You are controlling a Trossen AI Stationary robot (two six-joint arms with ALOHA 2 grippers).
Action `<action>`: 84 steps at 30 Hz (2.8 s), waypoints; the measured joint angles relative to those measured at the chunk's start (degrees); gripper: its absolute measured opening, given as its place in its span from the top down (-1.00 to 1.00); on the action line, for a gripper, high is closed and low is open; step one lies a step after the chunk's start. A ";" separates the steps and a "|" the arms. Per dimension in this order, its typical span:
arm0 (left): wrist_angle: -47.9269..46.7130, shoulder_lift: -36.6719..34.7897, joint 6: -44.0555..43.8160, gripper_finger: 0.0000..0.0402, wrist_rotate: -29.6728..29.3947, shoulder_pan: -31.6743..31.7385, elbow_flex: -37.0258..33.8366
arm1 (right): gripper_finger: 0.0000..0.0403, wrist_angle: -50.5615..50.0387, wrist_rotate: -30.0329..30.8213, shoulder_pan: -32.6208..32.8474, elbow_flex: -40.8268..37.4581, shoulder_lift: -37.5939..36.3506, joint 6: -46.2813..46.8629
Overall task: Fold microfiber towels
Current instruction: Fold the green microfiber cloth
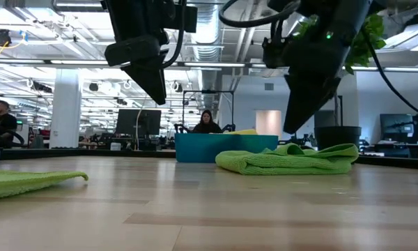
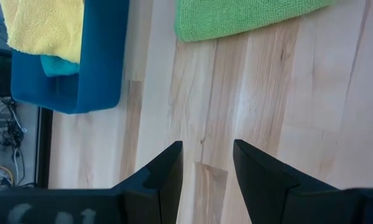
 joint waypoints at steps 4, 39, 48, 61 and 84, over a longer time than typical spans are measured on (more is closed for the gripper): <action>0.01 0.00 -0.20 0.33 0.01 0.00 0.00 | 0.21 3.54 -0.06 -0.30 -1.68 0.02 0.30; 0.90 0.02 0.48 0.33 0.08 0.00 -0.33 | 0.42 4.39 5.90 -0.71 -0.93 5.57 0.47; 0.89 0.02 0.48 0.33 0.12 0.00 -0.33 | 0.44 5.23 4.42 -1.03 -0.91 6.64 -0.96; 0.95 0.02 0.49 0.33 0.17 0.00 -0.33 | 0.79 5.69 2.44 -2.21 -0.91 6.64 -3.51; 1.06 0.00 0.48 0.33 0.12 0.00 -0.33 | 0.97 -9.52 11.11 -4.46 -0.91 -2.68 1.53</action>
